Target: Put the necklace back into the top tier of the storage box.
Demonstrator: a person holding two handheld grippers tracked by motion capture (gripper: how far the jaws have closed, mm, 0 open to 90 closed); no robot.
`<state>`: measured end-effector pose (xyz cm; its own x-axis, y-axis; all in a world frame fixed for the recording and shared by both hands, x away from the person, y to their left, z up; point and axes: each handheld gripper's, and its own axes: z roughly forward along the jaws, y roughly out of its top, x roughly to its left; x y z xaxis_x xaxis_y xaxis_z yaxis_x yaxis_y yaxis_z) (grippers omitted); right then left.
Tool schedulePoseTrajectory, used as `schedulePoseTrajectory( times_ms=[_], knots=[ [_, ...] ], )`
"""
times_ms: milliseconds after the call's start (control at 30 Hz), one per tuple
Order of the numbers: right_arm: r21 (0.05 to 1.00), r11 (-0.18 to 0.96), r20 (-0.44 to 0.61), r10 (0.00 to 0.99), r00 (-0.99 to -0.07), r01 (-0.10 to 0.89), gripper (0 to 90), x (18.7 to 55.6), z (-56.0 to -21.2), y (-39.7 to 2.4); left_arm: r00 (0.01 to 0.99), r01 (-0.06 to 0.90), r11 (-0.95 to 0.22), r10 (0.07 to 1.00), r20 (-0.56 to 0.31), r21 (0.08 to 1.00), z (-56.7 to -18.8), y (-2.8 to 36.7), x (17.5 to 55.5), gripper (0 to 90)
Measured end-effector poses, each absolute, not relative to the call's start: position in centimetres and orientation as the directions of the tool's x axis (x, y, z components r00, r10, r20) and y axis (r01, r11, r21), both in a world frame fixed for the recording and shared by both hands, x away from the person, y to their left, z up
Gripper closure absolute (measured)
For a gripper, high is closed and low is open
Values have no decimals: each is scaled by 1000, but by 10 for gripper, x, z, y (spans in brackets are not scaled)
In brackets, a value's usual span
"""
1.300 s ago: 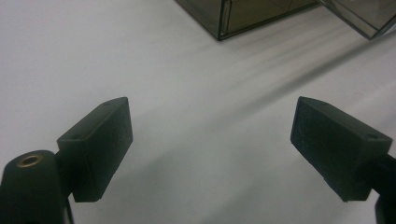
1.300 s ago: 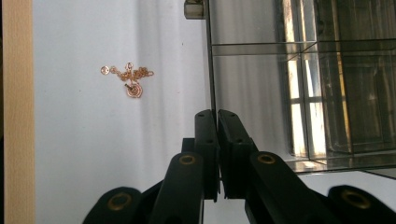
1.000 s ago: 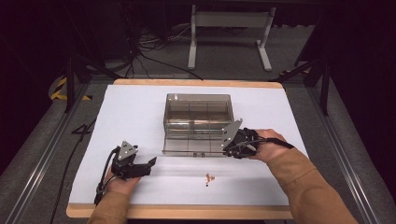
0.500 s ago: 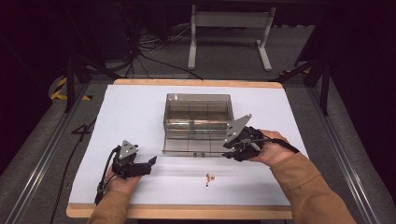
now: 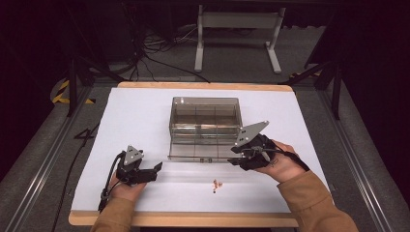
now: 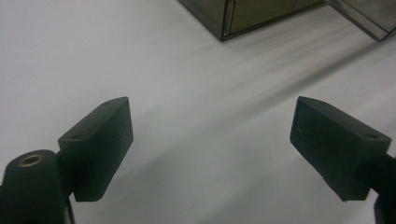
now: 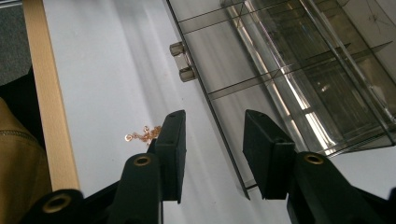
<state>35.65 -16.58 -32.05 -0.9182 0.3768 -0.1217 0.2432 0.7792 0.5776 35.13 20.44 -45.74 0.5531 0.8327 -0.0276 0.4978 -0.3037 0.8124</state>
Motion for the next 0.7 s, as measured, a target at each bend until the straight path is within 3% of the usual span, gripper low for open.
schedulePoseTrajectory(
  times_ms=[333, 700],
  knots=[
    [669, 708, -126, 405, -906, 224, 575, 336, -325, -166, 552, 492, -303, 833, -24, 816, -458, 204, 350, 135],
    [752, 605, -31, 430, -902, 262, 566, 332, -331, -175, 548, 487, -303, 836, -16, 819, -457, 205, 349, 130]
  ],
)
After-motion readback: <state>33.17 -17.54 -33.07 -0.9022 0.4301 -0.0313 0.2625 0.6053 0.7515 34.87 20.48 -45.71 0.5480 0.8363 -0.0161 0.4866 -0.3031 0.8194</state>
